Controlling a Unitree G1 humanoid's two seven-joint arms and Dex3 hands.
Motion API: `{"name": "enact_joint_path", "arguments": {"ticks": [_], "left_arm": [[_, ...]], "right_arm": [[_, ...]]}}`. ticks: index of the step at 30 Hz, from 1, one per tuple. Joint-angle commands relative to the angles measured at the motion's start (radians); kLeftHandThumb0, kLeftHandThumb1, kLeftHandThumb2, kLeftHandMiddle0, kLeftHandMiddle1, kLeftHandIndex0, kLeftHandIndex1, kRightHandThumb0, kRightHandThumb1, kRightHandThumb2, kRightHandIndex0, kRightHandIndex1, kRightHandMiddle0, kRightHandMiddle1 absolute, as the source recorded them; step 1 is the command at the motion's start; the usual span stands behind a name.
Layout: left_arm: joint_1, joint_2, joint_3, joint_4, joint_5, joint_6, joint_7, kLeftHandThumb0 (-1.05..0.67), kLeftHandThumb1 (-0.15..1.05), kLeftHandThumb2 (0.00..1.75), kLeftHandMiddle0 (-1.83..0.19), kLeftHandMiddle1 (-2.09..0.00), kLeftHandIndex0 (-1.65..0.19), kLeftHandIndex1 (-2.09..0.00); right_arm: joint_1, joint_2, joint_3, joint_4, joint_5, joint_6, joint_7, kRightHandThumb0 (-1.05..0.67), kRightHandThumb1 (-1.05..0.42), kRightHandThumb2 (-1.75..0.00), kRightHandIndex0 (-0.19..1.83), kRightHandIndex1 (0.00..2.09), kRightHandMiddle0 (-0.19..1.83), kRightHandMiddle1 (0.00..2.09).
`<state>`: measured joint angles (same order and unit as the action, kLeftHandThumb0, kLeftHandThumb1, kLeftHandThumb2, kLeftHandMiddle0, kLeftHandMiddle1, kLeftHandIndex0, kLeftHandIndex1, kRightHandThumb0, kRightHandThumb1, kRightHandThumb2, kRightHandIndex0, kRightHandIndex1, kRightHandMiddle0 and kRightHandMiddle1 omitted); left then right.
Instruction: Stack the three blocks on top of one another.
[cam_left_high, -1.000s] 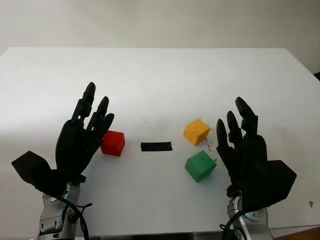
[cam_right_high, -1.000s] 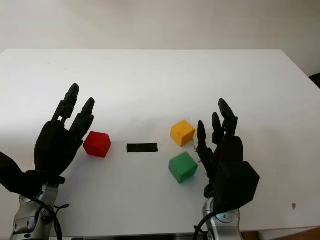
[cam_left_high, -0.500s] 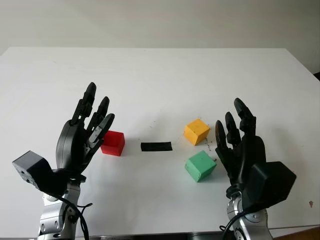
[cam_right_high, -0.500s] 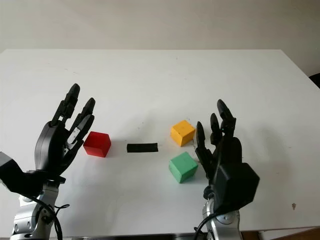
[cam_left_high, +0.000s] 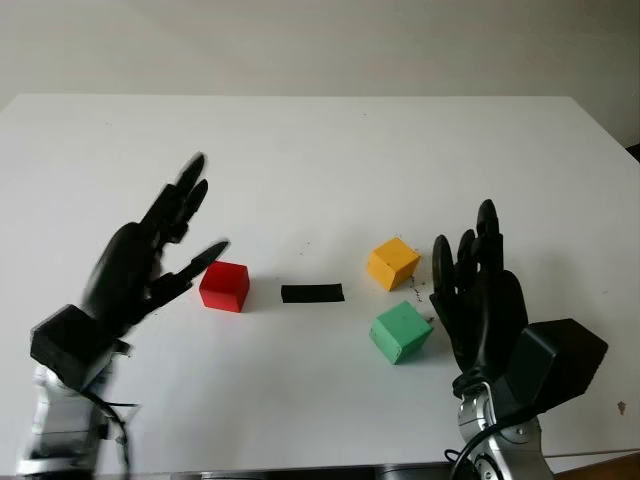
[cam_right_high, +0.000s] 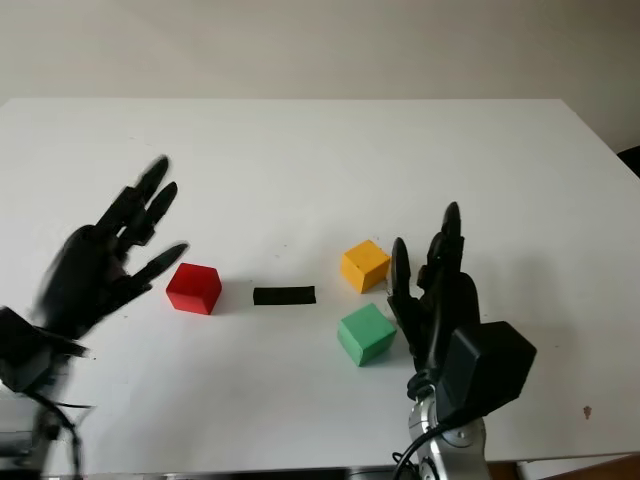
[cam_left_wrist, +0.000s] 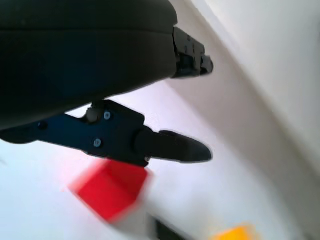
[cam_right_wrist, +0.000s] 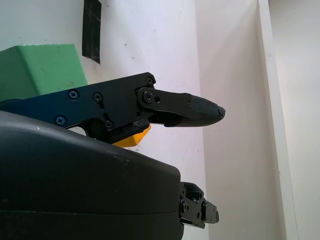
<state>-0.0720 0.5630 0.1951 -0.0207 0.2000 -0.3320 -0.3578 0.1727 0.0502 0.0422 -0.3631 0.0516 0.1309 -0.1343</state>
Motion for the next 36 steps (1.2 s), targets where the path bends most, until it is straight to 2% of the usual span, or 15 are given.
{"name": "enact_joint_path", "arguments": {"ticks": [1,4,11,19,27,32,36], "left_arm": [[-0.027,0.070,0.001,-0.040,0.059,-0.011,-0.002,-0.62,1.04,0.10,0.03,-0.04,-0.24,-0.07],[-0.052,0.140,-0.010,-0.029,0.141,-0.062,0.020,-0.64,1.01,0.07,0.03,-0.05,-0.26,-0.07],[-0.077,0.214,-0.066,-0.031,0.226,-0.044,-0.014,-0.69,1.00,0.05,0.08,-0.04,-0.24,-0.06],[-0.089,0.213,-0.127,-0.016,0.319,-0.046,0.035,-0.74,1.01,0.06,0.09,-0.05,-0.23,-0.05],[-0.098,0.197,-0.210,-0.001,0.441,-0.023,0.095,-0.72,0.96,0.05,0.10,-0.05,-0.24,-0.06],[-0.100,0.187,-0.244,0.015,0.532,-0.015,0.188,-0.72,0.97,0.06,0.04,-0.07,-0.30,-0.08],[-0.103,0.191,-0.264,0.026,0.578,-0.001,0.220,-0.69,1.00,0.06,0.03,-0.07,-0.34,-0.10]], "right_arm": [[-0.003,0.022,-0.002,-0.022,0.003,0.009,-0.004,-0.56,-1.05,-0.49,-0.19,0.01,-0.18,0.06],[-0.006,0.023,-0.003,-0.023,0.007,0.011,-0.005,-0.57,-1.05,-0.48,-0.19,0.02,-0.17,0.06],[-0.012,0.013,-0.004,-0.024,-0.003,0.021,-0.007,-0.58,-1.05,-0.47,-0.19,0.03,-0.16,0.06],[-0.016,0.015,-0.007,-0.025,-0.010,0.030,-0.012,-0.58,-1.05,-0.47,-0.18,0.04,-0.16,0.06],[-0.013,0.012,-0.009,-0.022,-0.007,0.016,-0.002,-0.58,-1.05,-0.47,-0.19,0.04,-0.16,0.06],[-0.007,0.014,-0.011,-0.027,-0.004,0.019,0.003,-0.58,-1.05,-0.47,-0.19,0.04,-0.16,0.05],[-0.007,0.014,-0.009,-0.027,-0.006,0.019,0.004,-0.57,-1.05,-0.47,-0.19,0.04,-0.16,0.05]]}}
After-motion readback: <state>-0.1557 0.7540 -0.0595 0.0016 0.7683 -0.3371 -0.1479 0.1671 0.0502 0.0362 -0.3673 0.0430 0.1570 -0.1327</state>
